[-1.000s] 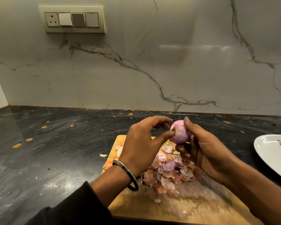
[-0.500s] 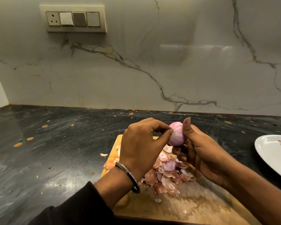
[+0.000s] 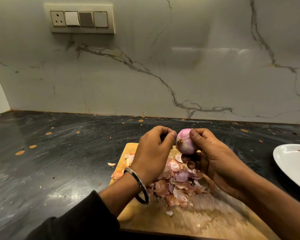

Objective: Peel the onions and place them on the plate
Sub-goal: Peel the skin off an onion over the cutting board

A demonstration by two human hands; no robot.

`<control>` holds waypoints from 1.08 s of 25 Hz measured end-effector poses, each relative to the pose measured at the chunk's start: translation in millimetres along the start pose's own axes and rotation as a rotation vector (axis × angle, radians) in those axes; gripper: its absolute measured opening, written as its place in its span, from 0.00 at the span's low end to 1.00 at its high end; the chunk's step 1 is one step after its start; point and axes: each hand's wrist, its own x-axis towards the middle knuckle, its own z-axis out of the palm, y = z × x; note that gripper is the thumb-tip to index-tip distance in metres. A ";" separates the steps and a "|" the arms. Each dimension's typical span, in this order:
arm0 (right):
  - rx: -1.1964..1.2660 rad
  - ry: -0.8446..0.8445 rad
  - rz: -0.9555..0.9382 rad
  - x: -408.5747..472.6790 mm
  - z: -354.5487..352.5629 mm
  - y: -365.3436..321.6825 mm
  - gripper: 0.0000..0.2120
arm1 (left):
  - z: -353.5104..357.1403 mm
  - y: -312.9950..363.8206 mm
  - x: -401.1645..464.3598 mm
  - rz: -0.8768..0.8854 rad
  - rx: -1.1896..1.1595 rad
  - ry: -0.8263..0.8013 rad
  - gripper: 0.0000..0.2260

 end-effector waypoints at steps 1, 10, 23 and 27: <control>0.007 -0.009 -0.003 -0.5 0.3 0.2 0.26 | -1.7 0.7 1.9 -0.064 -0.089 0.005 0.07; 0.003 -0.005 0.040 -1.8 2.3 1.2 0.28 | -2.1 2.7 -2.8 0.169 0.010 -0.017 0.10; -0.280 -0.057 -0.116 -3.0 1.9 14.6 0.18 | 0.9 -1.6 -4.4 0.163 0.009 0.034 0.09; -0.361 -0.044 -0.152 -3.1 5.0 16.5 0.19 | 3.5 0.1 -5.7 0.187 0.025 0.107 0.08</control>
